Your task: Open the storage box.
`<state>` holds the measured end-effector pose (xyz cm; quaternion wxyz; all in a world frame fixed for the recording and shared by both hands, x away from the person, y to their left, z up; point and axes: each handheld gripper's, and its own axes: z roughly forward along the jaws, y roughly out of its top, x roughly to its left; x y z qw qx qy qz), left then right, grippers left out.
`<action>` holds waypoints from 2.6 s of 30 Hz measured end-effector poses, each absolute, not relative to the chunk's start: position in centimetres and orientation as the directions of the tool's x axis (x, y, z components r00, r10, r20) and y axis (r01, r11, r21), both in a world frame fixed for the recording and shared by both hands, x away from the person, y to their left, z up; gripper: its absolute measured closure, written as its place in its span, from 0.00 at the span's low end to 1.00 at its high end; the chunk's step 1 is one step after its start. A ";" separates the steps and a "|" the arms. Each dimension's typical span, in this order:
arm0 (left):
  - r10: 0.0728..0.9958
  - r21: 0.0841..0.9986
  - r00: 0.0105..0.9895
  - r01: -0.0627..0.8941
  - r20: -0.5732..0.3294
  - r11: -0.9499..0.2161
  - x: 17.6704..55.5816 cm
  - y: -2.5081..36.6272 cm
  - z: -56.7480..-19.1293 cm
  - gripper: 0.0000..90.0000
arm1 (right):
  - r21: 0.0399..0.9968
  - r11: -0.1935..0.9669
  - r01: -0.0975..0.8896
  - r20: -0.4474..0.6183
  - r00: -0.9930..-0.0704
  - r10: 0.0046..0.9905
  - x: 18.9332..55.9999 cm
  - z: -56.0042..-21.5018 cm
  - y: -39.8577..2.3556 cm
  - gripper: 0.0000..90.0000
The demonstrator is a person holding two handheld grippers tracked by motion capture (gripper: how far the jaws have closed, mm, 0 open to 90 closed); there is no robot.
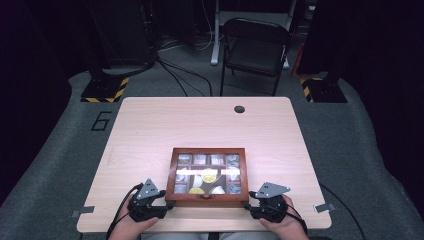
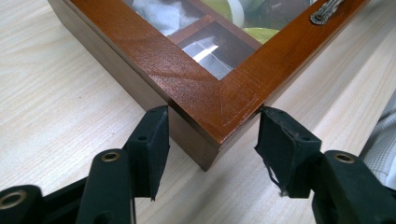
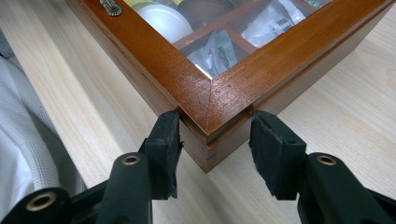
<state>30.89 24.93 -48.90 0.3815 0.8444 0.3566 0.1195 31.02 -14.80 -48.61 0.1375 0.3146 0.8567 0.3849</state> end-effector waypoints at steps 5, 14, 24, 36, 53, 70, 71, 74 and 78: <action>0.702 0.730 0.708 0.523 -0.082 -0.441 31.0 24.9 -48.9 0.47 | 0.746 0.502 0.438 0.016 -0.765 0.643 31.1 -48.6 -14.9 0.59; 0.708 0.734 0.701 0.524 -0.084 -0.432 31.4 24.5 -48.9 0.47 | 0.750 0.502 0.430 -0.003 -0.757 0.653 31.6 -48.6 -15.0 0.62; 0.713 0.740 0.696 0.522 -0.084 -0.423 31.8 24.2 -48.9 0.48 | 0.753 0.488 0.441 0.003 -0.744 0.668 32.0 -48.6 -15.2 0.63; 0.720 0.787 0.681 0.515 -0.133 -0.341 31.7 24.3 -47.3 0.49 | 0.794 0.421 0.439 0.035 -0.724 0.689 31.9 -47.3 -15.5 0.64; 0.755 0.839 0.650 0.456 -0.087 -0.296 33.4 24.5 -43.2 0.47 | 0.830 0.401 0.389 0.006 -0.724 0.690 33.7 -43.4 -15.6 0.63; 0.753 0.869 0.654 0.414 -0.076 -0.271 36.5 24.4 -39.8 0.47 | 0.863 0.383 0.330 -0.026 -0.727 0.686 37.1 -39.3 -15.3 0.60; 0.753 0.869 0.653 0.413 -0.073 -0.273 36.7 24.4 -39.6 0.47 | 0.864 0.380 0.331 -0.026 -0.724 0.690 37.3 -39.2 -15.2 0.60; 0.754 0.871 0.654 0.404 -0.061 -0.280 37.3 24.3 -39.1 0.47 | 0.861 0.383 0.334 -0.026 -0.723 0.691 37.9 -38.7 -15.1 0.59; 0.754 0.877 0.654 0.390 -0.052 -0.279 38.0 24.2 -38.4 0.47 | 0.862 0.375 0.340 -0.022 -0.715 0.698 38.8 -37.9 -14.9 0.59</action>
